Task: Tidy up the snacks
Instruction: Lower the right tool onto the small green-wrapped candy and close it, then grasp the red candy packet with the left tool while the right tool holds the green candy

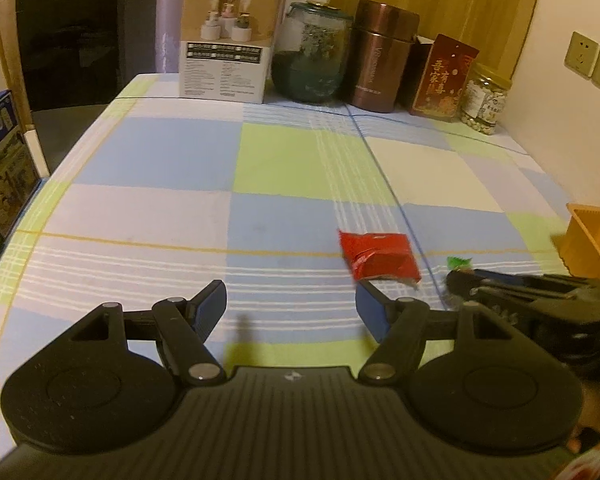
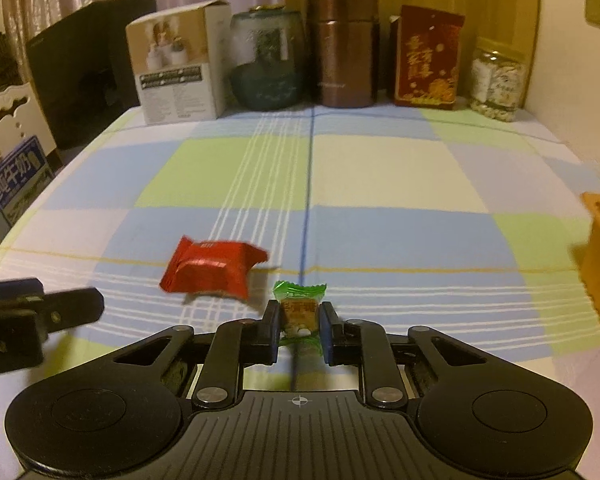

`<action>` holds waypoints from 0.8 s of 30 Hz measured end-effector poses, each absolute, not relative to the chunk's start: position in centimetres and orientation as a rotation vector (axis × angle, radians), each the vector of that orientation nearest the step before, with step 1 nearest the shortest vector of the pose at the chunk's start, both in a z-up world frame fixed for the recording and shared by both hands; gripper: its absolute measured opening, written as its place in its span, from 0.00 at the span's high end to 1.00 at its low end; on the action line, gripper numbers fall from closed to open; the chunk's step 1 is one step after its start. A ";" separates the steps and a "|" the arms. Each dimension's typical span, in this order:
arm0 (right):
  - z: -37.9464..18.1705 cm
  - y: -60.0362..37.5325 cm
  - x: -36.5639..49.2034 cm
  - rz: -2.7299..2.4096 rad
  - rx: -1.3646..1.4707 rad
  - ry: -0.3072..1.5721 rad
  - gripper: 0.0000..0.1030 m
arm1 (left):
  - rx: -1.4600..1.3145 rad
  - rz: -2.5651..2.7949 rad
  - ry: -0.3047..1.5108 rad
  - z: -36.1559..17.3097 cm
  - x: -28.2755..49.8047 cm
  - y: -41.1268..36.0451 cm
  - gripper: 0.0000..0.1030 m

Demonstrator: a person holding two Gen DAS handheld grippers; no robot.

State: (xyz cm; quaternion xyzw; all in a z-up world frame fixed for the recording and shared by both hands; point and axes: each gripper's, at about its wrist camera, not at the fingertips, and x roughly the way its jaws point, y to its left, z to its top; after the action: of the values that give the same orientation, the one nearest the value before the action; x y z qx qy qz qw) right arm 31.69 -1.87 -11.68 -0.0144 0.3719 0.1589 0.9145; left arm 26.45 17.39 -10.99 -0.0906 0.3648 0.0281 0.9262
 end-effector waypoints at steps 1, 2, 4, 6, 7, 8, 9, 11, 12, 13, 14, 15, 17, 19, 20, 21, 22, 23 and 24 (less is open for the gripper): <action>-11.3 -2.3 31.8 0.319 -0.026 0.764 0.80 | -0.186 0.050 0.747 -11.0 26.7 17.1 0.34; -10.9 -2.8 31.9 0.311 -0.023 0.765 0.80 | -0.185 0.042 0.744 -11.0 27.0 16.9 0.33; -10.2 -3.9 32.1 0.300 -0.025 0.767 0.80 | -0.178 0.025 0.736 -11.0 27.6 16.2 0.33; -9.6 -4.9 32.2 0.289 -0.038 0.762 0.80 | -0.173 0.006 0.730 -11.0 28.3 15.4 0.32; -9.5 -5.5 32.3 0.283 -0.041 0.759 0.80 | -0.168 0.000 0.727 -11.0 28.6 15.0 0.30; -9.4 -6.0 32.2 0.276 -0.043 0.756 0.80 | -0.159 -0.004 0.724 -11.0 29.0 14.5 0.29; -9.4 -6.7 32.3 0.266 -0.043 0.755 0.80 | -0.148 -0.008 0.722 -11.1 29.4 13.9 0.29; -9.7 -7.8 32.4 0.247 -0.028 0.766 0.80 | -0.129 -0.014 0.717 -11.4 30.0 13.0 0.29; -10.0 -8.2 32.5 0.238 -0.017 0.774 0.80 | -0.121 -0.015 0.719 -11.6 30.4 12.5 0.29; -10.2 -8.7 32.7 0.229 -0.006 0.781 0.80 | -0.117 -0.015 0.719 -11.8 30.7 12.1 0.29; -10.3 -9.0 32.8 0.221 0.004 0.788 0.80 | -0.112 -0.015 0.718 -12.0 31.0 11.7 0.29; -10.4 -9.3 32.9 0.215 0.013 0.791 0.80 | -0.104 -0.010 0.719 -12.2 31.3 11.3 0.29; -10.4 -9.5 33.0 0.210 0.028 0.797 0.80 | -0.087 0.004 0.723 -12.7 31.8 10.7 0.29; -10.4 -9.5 32.9 0.212 0.036 0.799 0.80 | -0.084 0.025 0.719 -13.1 32.3 10.3 0.29; -10.5 -9.5 32.9 0.214 0.038 0.801 0.80 | -0.082 0.029 0.716 -13.2 32.5 10.2 0.30; -10.6 -9.5 32.9 0.215 0.040 0.805 0.80 | -0.080 0.031 0.713 -13.4 32.7 10.0 0.30; -10.6 -9.5 32.9 0.217 0.041 0.809 0.80 | -0.077 0.035 0.711 -13.4 32.8 10.0 0.31; -10.7 -9.4 33.0 0.218 0.041 0.812 0.80 | -0.071 0.042 0.713 -13.6 33.0 9.9 0.33; -10.7 -9.4 33.0 0.219 0.042 0.814 0.80 | -0.066 0.049 0.717 -13.7 33.2 9.8 0.36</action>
State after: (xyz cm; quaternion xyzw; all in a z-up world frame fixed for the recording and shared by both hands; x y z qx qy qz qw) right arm 33.00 -9.40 -10.75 0.0202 0.3948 0.1065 0.9123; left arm 33.16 9.82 -13.72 -0.0324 0.3507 0.0239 0.9356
